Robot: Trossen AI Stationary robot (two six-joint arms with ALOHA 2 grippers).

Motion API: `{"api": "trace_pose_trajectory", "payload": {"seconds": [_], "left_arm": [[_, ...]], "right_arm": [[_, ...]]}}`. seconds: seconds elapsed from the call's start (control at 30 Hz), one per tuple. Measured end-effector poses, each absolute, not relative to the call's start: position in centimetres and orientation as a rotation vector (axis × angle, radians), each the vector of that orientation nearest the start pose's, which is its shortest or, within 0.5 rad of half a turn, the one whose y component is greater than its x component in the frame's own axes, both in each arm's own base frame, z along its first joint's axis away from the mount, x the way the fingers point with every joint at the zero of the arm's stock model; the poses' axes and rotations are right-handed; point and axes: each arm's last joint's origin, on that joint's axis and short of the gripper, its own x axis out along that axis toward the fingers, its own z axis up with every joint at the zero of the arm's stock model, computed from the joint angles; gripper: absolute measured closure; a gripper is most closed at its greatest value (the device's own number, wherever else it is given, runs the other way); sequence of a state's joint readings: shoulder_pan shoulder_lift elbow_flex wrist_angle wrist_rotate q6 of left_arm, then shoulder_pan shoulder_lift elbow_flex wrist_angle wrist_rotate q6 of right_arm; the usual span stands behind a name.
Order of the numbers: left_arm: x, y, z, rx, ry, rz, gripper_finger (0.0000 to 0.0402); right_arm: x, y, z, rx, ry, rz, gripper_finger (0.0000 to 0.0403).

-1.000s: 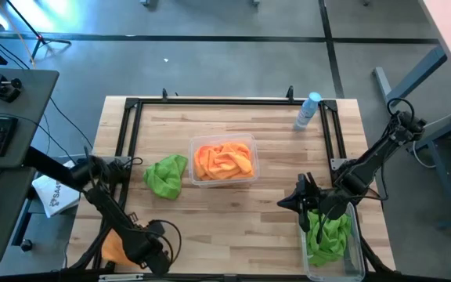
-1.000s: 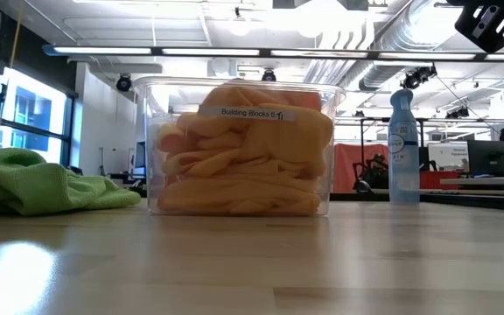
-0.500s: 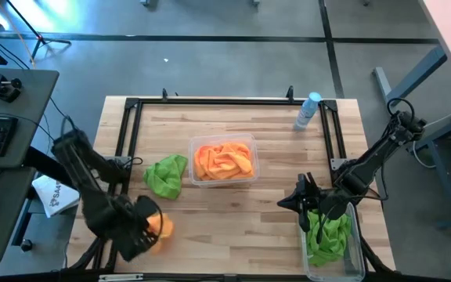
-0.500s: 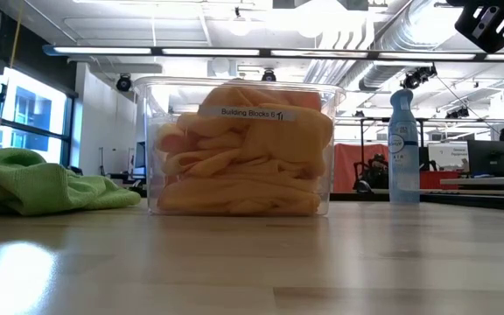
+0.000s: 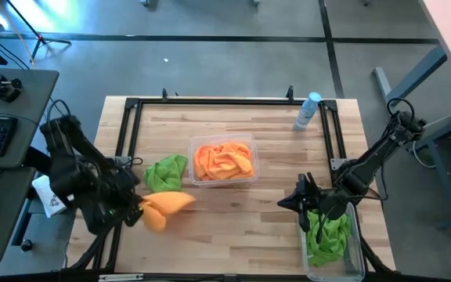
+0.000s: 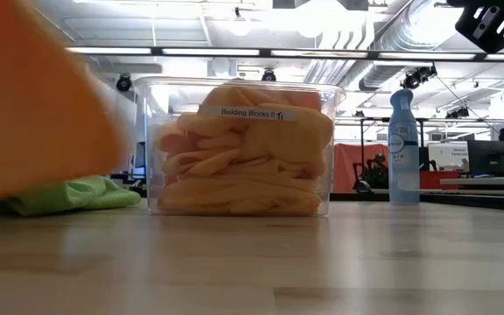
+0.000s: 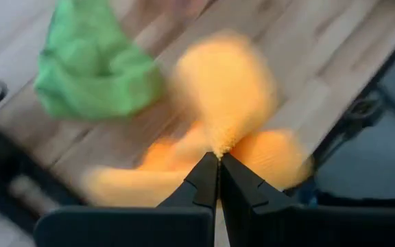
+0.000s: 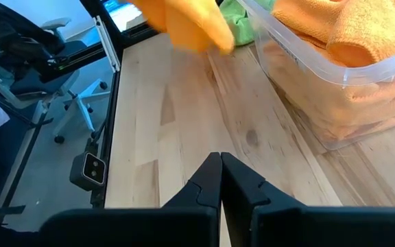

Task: Sort microfiber towel by color & place in baskets
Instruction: Put the yellow microfiber cloth into the top transparent bin

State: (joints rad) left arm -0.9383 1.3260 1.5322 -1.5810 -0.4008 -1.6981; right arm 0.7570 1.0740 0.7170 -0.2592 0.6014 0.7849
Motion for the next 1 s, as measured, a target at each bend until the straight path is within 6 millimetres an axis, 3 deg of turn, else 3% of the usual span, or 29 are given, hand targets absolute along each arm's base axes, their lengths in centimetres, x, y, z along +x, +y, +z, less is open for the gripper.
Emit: {"api": "trace_pose_trajectory", "payload": {"seconds": [0.23,0.4,0.67,0.87,1.0], "left_arm": [[12.8,-13.1,39.7,-0.568,0.697,0.507,0.0401],[14.0,-11.9,41.1,-0.553,0.489,0.51,0.0401],[18.7,-9.8,43.1,-0.368,0.422,0.39,0.0401],[21.9,-6.6,45.2,-0.211,0.311,0.262,0.0401],[23.8,-4.2,45.0,-0.145,0.326,0.226,0.0401]], "right_arm": [[17.1,13.9,25.3,0.379,0.503,-0.045,0.0402],[17.1,13.9,25.3,0.375,0.499,-0.05,0.0402],[17.2,13.4,25.5,0.368,0.404,-0.188,0.0402],[17.2,13.3,25.6,0.461,0.352,-0.262,0.0402],[17.2,13.2,25.6,0.524,0.322,-0.3,0.0402]]}}
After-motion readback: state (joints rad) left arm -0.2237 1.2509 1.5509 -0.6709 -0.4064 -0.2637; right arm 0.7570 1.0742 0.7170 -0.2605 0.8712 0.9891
